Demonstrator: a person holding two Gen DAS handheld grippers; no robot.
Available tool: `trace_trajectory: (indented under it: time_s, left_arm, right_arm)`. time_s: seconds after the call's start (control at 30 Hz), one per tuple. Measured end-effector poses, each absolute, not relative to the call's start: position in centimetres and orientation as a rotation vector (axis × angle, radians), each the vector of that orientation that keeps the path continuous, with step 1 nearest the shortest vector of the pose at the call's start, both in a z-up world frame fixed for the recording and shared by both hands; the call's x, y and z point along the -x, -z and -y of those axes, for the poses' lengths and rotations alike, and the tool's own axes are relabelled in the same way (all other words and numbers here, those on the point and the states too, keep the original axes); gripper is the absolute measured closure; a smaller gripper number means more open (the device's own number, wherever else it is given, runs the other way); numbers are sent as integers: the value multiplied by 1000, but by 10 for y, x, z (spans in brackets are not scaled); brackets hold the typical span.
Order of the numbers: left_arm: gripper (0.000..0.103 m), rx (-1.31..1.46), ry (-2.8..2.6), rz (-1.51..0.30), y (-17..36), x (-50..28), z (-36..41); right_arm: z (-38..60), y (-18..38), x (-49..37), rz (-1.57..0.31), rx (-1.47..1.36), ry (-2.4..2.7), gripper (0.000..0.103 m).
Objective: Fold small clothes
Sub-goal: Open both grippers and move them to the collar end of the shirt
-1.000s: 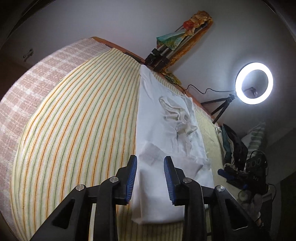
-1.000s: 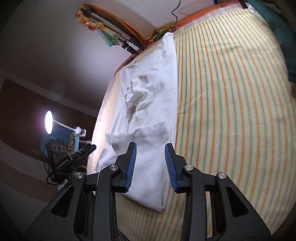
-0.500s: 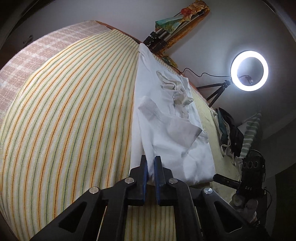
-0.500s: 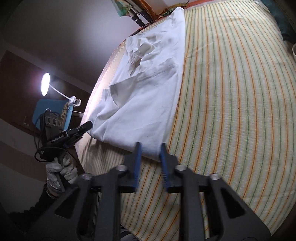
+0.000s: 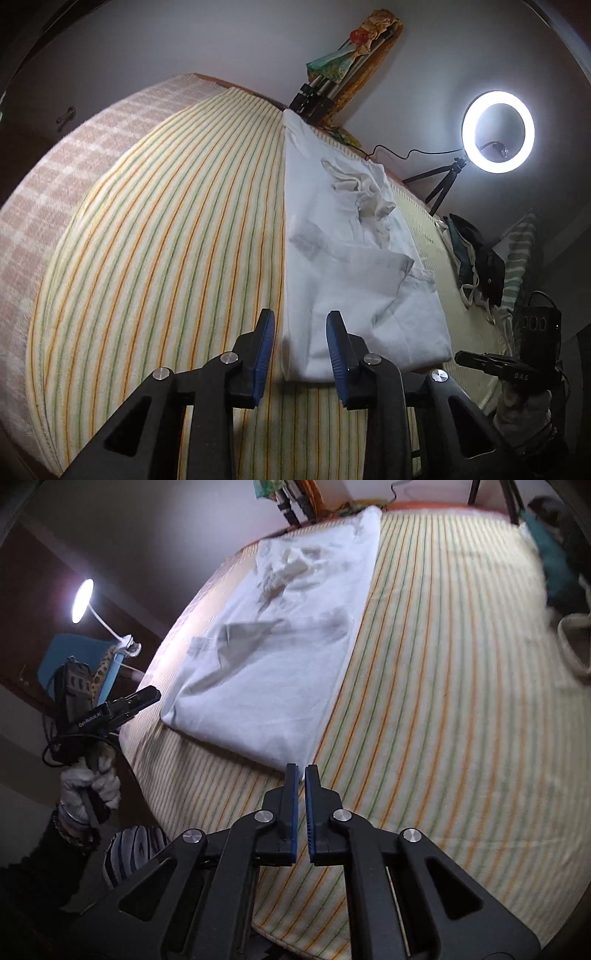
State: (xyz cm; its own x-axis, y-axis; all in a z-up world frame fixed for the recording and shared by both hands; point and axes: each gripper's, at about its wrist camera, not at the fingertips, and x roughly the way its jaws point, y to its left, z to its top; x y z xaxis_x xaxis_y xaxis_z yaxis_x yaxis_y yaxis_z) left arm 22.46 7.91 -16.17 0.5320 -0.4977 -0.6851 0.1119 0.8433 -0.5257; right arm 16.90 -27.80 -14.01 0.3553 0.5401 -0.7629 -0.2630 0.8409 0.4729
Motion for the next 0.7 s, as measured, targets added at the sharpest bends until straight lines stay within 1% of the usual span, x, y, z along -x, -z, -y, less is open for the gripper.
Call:
trace_trajectory:
  time_s: [0.13, 0.23, 0.37, 0.43, 0.47, 0.5, 0.57, 0.67, 0.7]
  left_arm:
    - [76, 438, 428, -933, 151, -242, -66]
    - [76, 404, 474, -948, 152, -253, -46]
    - [76, 321, 460, -979, 163, -273, -22]
    - [76, 232, 399, -974, 169, -281, -16]
    - [77, 178, 348, -964, 172, -285, -16]
    - [80, 145, 309, -953, 173, -288, -19]
    - [79, 145, 245, -948, 175, -295, -32]
    - [76, 179, 222, -939, 172, -300, -50]
    - [75, 183, 223, -936, 171, -300, -55]
  right_arm:
    - [274, 120, -181, -984, -352, -594, 97]
    - [257, 119, -199, -960, -367, -638, 97]
    - [240, 134, -229, -974, -398, -623, 97]
    - [238, 146, -240, -999, -372, -561, 97]
    - [240, 151, -246, -1018, -354, -503, 97]
    - [245, 157, -250, -1039, -345, -444, 101]
    - [260, 157, -252, -1038, -411, -424, 100]
    - [276, 148, -248, -1015, -388, -374, 93]
    - [281, 146, -247, -1017, -392, -370, 87]
